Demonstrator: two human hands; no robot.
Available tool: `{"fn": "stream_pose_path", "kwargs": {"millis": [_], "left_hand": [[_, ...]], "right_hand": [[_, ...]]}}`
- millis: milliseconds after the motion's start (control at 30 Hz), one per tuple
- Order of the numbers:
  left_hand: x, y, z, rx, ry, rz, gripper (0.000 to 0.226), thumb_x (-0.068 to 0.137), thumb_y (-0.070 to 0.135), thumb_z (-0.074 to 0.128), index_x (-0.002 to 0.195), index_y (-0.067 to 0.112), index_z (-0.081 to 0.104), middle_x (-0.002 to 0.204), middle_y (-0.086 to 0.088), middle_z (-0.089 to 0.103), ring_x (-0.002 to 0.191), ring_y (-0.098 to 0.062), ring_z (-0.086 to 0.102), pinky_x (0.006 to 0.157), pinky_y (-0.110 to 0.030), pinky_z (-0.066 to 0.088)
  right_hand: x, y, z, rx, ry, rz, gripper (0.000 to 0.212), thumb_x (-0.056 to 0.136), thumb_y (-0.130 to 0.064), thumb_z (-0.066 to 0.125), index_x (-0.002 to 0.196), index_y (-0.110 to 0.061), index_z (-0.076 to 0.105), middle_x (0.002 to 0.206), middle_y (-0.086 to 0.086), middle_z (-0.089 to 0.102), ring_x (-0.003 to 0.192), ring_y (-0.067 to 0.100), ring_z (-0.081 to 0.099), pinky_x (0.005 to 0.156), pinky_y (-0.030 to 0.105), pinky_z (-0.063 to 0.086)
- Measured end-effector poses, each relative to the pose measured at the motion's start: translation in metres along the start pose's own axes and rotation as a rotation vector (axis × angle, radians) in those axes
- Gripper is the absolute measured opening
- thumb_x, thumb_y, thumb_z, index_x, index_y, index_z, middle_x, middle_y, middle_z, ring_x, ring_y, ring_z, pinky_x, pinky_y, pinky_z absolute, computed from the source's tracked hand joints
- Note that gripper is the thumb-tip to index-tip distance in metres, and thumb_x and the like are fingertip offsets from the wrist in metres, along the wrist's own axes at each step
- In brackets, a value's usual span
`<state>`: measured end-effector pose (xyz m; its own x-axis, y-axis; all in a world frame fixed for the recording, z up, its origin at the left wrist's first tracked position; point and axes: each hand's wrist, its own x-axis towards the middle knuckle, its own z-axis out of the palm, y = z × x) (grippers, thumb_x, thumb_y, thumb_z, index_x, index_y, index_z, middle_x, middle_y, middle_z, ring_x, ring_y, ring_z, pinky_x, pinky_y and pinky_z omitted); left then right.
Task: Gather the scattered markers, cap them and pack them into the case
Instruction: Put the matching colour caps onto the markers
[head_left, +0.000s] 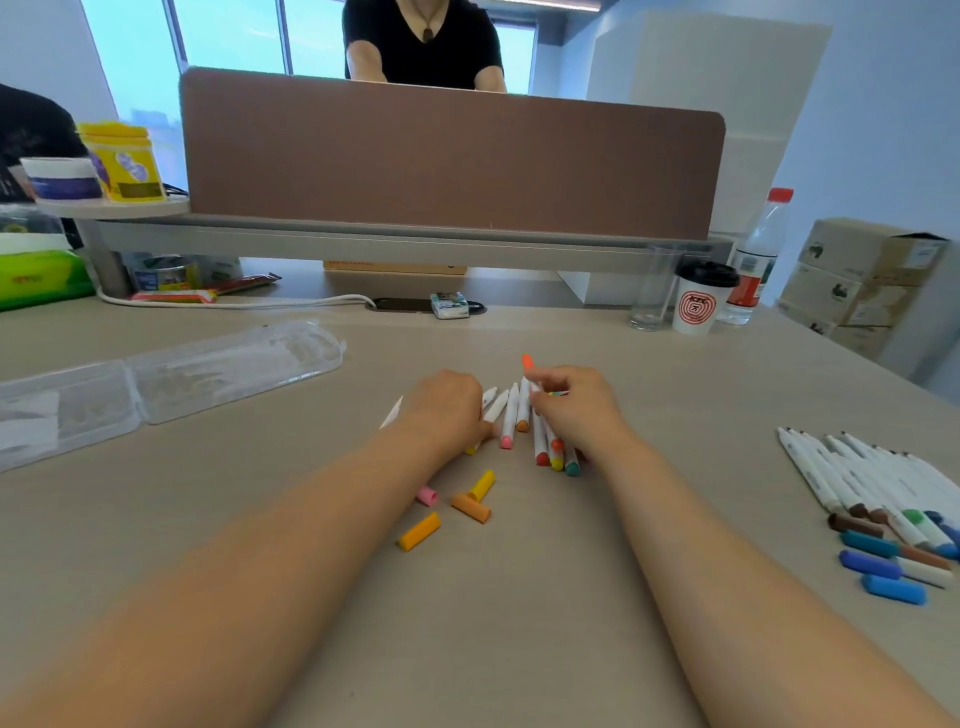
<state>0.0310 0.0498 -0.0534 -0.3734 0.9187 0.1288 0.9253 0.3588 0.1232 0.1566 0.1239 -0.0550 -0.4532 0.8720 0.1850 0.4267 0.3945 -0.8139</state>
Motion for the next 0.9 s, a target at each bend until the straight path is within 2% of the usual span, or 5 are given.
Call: {"fn": "stream_pose_path", "kwargs": {"millis": [167,300,567,700,900], "left_hand": [[-0.004,-0.005,-0.006,0.060,-0.010,-0.030,0.028,0.080,0.032,0.067,0.097,0.010,0.067,0.098,-0.009,0.065,0.094,-0.024,0.059,0.070,-0.029,0.042],[-0.012,-0.014,-0.013,0.050,-0.056,-0.049,0.031,0.079,0.035,0.068,0.099,0.010,0.068,0.096,-0.006,0.066,0.091,-0.022,0.059,0.070,-0.028,0.044],[-0.026,-0.025,-0.016,-0.156,-0.070,-0.121,0.028,0.078,0.030,0.067,0.094,0.007,0.072,0.094,-0.010,0.068,0.087,-0.022,0.060,0.068,-0.028,0.044],[-0.035,-0.035,-0.024,-0.313,-0.037,-0.159,0.017,0.080,0.030,0.066,0.086,0.015,0.070,0.080,-0.004,0.064,0.066,-0.013,0.052,0.053,-0.022,0.040],[-0.047,-0.050,-0.031,-0.590,-0.055,-0.183,0.007,0.081,0.019,0.067,0.080,0.013,0.066,0.074,-0.002,0.061,0.065,-0.011,0.053,0.057,-0.020,0.044]], "right_hand": [[-0.002,-0.003,0.006,-0.111,-0.063,0.001,0.035,0.089,-0.014,0.054,0.123,-0.019,0.062,0.122,0.001,0.062,0.083,0.012,0.055,0.065,0.014,0.040],[-0.003,-0.010,0.008,-0.160,-0.133,0.106,0.027,0.091,-0.010,0.053,0.115,-0.016,0.064,0.070,0.005,0.058,0.044,0.015,0.049,0.030,0.014,0.036],[0.000,-0.009,0.015,-0.481,-0.117,0.150,0.016,0.085,-0.008,0.049,0.086,-0.009,0.066,0.042,0.001,0.056,0.038,0.013,0.050,0.042,0.018,0.037],[-0.009,-0.015,0.008,-0.293,-0.097,-0.011,0.018,0.089,-0.009,0.053,0.097,-0.017,0.067,0.064,-0.004,0.057,0.047,0.014,0.054,0.037,0.015,0.040],[-0.028,-0.029,-0.006,-0.203,-0.579,-0.276,0.012,0.082,-0.009,0.070,0.090,-0.017,0.073,0.067,-0.016,0.061,0.062,0.002,0.056,0.049,0.013,0.043]]}}
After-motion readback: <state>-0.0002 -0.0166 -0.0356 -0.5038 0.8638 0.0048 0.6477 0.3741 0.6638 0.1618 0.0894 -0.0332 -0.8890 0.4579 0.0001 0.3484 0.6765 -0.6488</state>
